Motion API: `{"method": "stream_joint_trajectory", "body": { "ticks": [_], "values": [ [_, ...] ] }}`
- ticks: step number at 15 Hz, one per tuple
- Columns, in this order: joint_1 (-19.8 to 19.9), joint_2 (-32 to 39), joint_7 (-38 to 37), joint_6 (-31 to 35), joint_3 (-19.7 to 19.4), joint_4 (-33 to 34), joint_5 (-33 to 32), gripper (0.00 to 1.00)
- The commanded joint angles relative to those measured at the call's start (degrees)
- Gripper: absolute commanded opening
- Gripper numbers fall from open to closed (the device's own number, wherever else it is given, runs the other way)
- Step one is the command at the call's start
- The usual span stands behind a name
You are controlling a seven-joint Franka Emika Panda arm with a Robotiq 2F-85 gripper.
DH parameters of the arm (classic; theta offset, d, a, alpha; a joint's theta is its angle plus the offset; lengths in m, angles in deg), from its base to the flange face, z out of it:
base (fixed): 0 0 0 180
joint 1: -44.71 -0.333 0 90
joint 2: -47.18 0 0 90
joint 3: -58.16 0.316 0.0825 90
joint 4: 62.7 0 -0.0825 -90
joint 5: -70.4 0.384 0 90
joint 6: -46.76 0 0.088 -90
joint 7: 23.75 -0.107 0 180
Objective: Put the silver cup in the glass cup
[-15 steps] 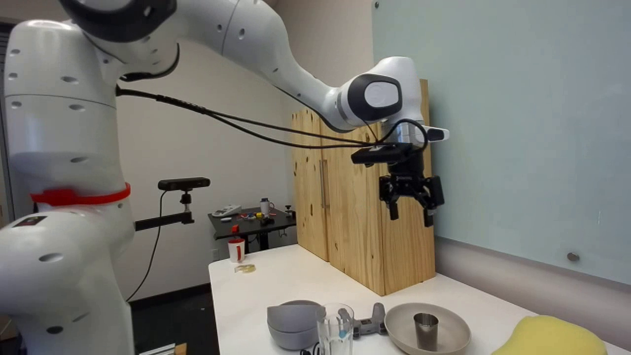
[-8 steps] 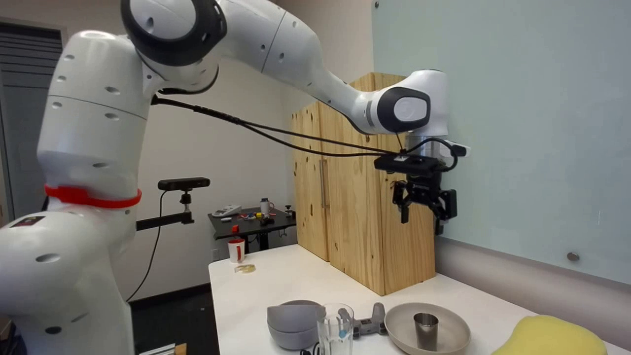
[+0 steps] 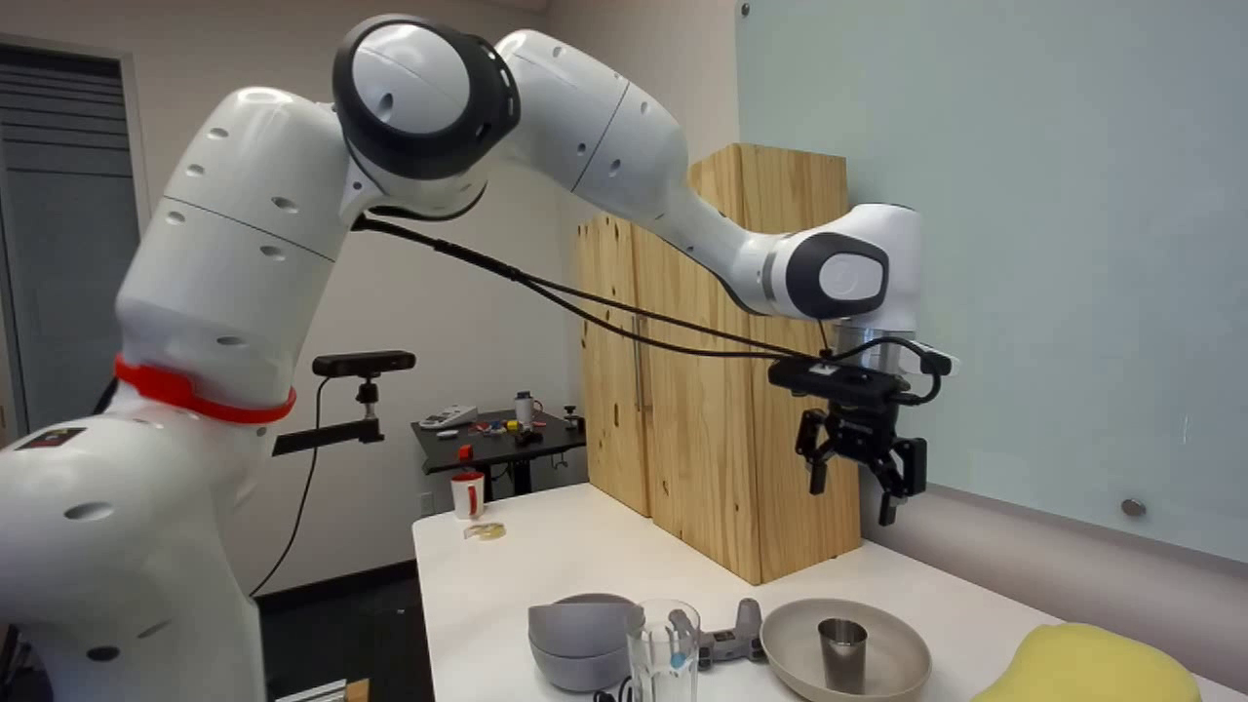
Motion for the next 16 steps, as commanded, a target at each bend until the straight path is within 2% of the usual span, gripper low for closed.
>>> {"method": "stream_joint_trajectory", "body": {
  "ticks": [1,9,12,16],
  "values": [
    [0.2,4.2,-0.8,2.8,0.5,1.9,-3.6,1.00],
    [0.6,8.0,-0.9,8.0,1.1,1.2,-5.5,1.00],
    [-0.3,9.1,-3.3,11.3,-0.1,1.1,-9.5,1.00],
    [0.0,9.8,-4.2,12.7,0.5,-0.1,-11.0,1.00]
  ]
}}
